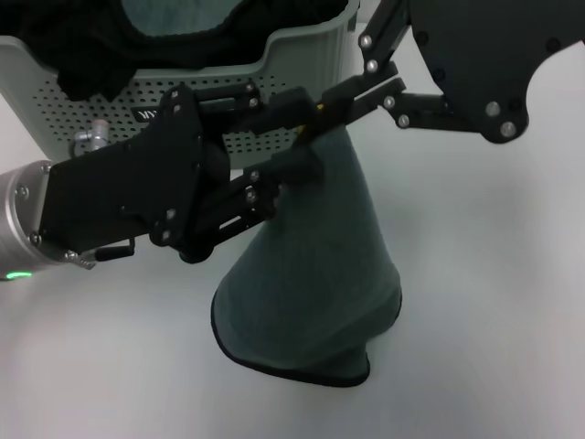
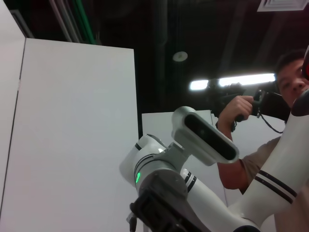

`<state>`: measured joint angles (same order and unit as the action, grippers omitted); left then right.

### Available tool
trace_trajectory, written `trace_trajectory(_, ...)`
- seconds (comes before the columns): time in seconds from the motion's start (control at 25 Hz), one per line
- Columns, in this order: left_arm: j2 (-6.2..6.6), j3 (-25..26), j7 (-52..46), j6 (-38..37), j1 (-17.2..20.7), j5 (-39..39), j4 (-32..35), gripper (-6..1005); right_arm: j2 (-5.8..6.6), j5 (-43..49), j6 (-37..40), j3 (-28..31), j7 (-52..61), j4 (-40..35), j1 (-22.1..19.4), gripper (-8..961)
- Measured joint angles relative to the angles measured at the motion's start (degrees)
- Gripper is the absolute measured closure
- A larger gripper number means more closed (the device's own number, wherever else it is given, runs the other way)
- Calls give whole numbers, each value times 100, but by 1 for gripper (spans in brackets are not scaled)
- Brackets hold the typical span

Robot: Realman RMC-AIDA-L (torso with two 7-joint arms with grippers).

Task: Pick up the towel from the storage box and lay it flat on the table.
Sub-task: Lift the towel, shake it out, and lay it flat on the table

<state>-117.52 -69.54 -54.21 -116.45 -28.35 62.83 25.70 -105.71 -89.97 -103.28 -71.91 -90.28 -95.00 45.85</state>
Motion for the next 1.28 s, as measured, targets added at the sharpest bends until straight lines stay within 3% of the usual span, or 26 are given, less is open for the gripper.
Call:
trace_trajectory(0.48, -71, -16, 37, 2, -170, 742, 15, 660, -132, 45, 23, 522, -38, -189, -3, 943)
trace_trajectory(0.84, -78, 43, 117, 3, 49, 672, 12, 660, -146, 131, 41, 959, -14, -376, -172, 943)
trace_trajectory(1.28, -126, 33, 322, 18, 57, 736, -124, 660, -356, 140, 110, 1566, -90, -507, -299, 943)
